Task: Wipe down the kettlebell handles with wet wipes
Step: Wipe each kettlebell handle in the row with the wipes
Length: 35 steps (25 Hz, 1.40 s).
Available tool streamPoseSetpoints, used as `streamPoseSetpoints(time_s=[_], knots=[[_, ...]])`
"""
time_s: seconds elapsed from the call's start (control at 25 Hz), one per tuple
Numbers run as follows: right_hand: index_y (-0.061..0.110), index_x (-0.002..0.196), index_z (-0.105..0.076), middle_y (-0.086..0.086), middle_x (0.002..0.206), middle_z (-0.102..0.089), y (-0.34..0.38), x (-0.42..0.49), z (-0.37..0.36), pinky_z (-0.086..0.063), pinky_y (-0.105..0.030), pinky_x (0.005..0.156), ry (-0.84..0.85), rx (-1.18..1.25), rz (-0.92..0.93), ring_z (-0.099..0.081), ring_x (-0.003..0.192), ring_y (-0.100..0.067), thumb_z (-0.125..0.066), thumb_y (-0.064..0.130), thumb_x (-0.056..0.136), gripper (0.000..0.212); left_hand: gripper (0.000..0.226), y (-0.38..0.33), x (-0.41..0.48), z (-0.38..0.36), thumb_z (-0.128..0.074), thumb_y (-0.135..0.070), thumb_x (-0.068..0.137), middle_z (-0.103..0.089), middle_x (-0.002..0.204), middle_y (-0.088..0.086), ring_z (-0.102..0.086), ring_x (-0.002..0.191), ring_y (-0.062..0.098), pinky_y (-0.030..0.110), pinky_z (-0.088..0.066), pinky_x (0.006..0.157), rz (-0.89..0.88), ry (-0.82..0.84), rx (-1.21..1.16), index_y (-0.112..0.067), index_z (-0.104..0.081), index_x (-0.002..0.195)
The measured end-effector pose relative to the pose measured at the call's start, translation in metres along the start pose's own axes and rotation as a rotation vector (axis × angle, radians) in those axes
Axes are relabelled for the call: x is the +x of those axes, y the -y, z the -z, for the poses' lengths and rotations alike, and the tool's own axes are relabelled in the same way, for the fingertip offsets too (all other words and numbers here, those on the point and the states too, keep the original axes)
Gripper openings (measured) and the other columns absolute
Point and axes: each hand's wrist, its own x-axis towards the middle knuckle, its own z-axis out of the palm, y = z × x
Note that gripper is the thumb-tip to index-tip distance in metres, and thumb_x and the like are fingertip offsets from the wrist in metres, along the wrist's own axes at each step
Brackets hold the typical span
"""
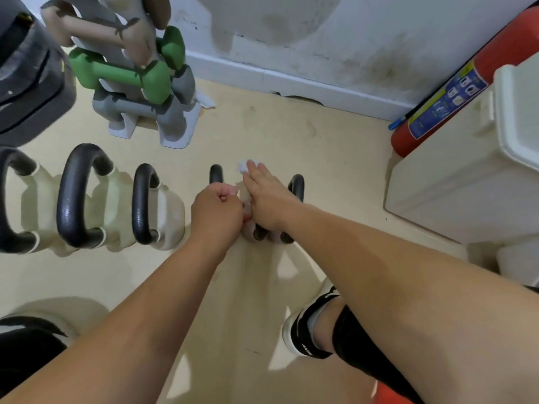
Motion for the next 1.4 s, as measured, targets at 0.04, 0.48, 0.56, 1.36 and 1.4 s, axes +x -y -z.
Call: streamPoseSetpoints(time_s=[0.04, 0.48, 0.56, 1.36, 1.4], knots=[[0.015, 0.161, 0.005, -0.002, 0.168, 0.016, -0.001, 0.01, 0.001, -0.003, -0.035, 0.127, 0.007, 0.096, -0.035, 0.01, 0.156, -0.02, -0.042, 0.009, 0.097, 0.079, 0.02, 0.0, 0.001, 0.001, -0.048, -0.01, 0.088, -0.076, 0.085, 0.002, -0.077, 0.074, 0.026, 0.046, -0.063, 0.077, 0.004, 0.007, 0.005, -0.018, -0.067, 0.091], [0.005, 0.159, -0.019, -0.005, 0.169, 0.013, 0.01, -0.058, -0.071, 0.002, -0.049, 0.126, -0.236, 0.107, 0.065, 0.026, 0.151, -0.024, -0.033, 0.003, 0.099, 0.062, 0.02, 0.006, 0.012, 0.014, -0.044, -0.029, 0.087, -0.074, 0.096, -0.008, -0.073, 0.087, 0.024, 0.049, -0.061, 0.082, -0.13, -0.031, 0.213, -0.035, -0.062, 0.093], [0.012, 0.16, -0.016, 0.0, 0.169, 0.012, 0.006, -0.036, -0.063, -0.001, -0.051, 0.125, -0.258, 0.193, 0.011, 0.021, 0.153, -0.018, -0.035, 0.011, 0.104, 0.058, 0.024, 0.003, 0.011, 0.018, -0.045, -0.026, 0.093, -0.072, 0.103, -0.007, -0.071, 0.093, 0.021, 0.045, -0.06, 0.085, -0.201, -0.055, 0.282, -0.032, -0.065, 0.106], [0.004, 0.144, -0.048, -0.019, 0.148, -0.049, 0.02, -0.04, 0.013, -0.043, -0.041, 0.111, -0.118, 0.891, -0.32, -0.048, 0.136, -0.035, -0.041, 0.002, 0.097, 0.047, 0.039, 0.0, 0.025, -0.015, -0.048, 0.003, 0.096, -0.061, 0.13, 0.008, -0.061, 0.113, 0.027, 0.023, -0.042, 0.088, -0.46, 0.266, 0.562, -0.009, -0.06, 0.132], [0.002, 0.14, -0.053, -0.021, 0.142, -0.055, 0.021, -0.038, 0.021, -0.048, -0.042, 0.104, -0.118, 0.961, -0.371, -0.053, 0.131, -0.037, -0.042, 0.005, 0.099, 0.042, 0.044, 0.002, 0.024, -0.017, -0.048, 0.003, 0.096, -0.059, 0.137, 0.01, -0.058, 0.123, 0.029, 0.024, -0.041, 0.095, -0.495, 0.307, 0.601, -0.008, -0.055, 0.139]])
